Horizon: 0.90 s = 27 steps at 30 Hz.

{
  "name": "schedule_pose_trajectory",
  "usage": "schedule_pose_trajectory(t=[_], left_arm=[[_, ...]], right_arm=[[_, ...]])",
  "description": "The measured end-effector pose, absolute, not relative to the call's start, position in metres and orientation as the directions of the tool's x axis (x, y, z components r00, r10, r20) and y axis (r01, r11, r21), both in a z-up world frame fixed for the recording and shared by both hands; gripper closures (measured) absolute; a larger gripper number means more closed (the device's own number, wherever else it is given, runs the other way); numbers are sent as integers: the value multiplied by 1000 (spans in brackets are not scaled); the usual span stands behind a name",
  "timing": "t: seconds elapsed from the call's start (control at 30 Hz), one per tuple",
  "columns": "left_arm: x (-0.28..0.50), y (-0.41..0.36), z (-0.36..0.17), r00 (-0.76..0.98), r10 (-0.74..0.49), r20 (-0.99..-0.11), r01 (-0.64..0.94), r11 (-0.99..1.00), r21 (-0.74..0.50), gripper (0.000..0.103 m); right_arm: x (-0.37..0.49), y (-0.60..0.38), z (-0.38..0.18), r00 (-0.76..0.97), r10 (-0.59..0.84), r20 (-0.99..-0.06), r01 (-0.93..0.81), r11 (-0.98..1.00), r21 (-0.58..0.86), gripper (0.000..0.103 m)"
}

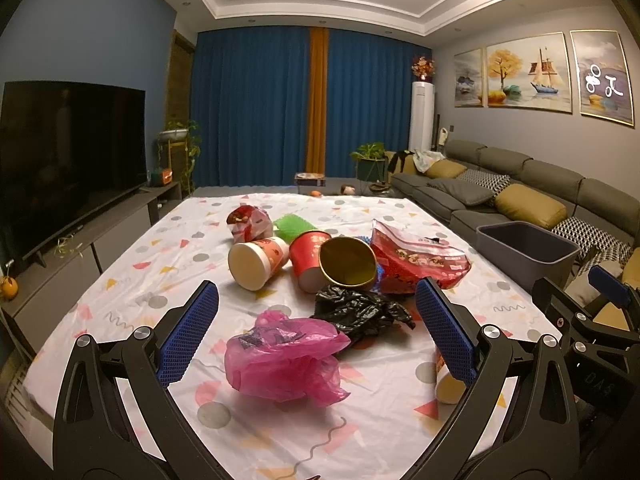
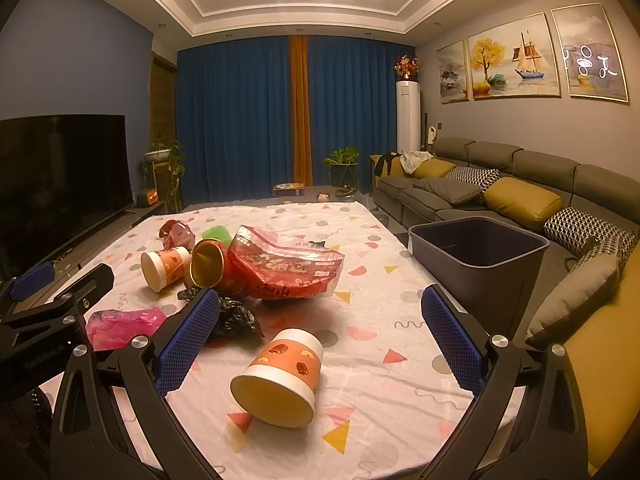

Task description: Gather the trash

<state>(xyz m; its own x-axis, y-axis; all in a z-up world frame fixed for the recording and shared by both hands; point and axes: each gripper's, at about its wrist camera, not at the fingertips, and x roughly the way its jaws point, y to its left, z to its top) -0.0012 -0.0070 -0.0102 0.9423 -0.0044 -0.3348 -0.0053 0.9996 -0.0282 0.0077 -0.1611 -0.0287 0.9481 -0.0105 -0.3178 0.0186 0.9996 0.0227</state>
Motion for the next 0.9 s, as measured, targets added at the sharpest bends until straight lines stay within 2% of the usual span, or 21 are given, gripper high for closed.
schedule_pose_trajectory(t=[0.9], left_arm=[[2,1,-7,940,-4,-342,-8,999,-34,6]], right_arm=[[11,-165,-30,946,-12,-323,21,999,26,5]])
